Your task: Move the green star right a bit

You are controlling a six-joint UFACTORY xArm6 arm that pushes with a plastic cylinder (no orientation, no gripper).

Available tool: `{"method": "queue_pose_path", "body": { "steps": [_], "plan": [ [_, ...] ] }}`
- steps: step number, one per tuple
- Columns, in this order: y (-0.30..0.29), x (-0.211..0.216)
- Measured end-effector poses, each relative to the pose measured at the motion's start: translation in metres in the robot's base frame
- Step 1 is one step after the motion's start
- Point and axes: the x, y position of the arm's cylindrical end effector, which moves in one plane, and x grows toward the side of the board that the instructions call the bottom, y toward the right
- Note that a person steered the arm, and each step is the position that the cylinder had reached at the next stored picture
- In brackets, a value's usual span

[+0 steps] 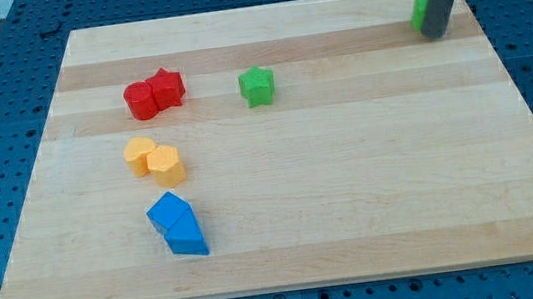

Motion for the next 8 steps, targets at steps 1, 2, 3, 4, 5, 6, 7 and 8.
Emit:
{"method": "queue_pose_path", "body": {
  "steps": [1, 2, 3, 4, 5, 6, 7, 8],
  "plan": [
    [0.014, -0.031],
    [0.015, -0.035],
    [-0.017, -0.009],
    [-0.076, 0.026],
    [-0.124, 0.082],
    [-0.177, 0.127],
    [-0.263, 0.134],
    [-0.310, 0.123]
  ]
}}
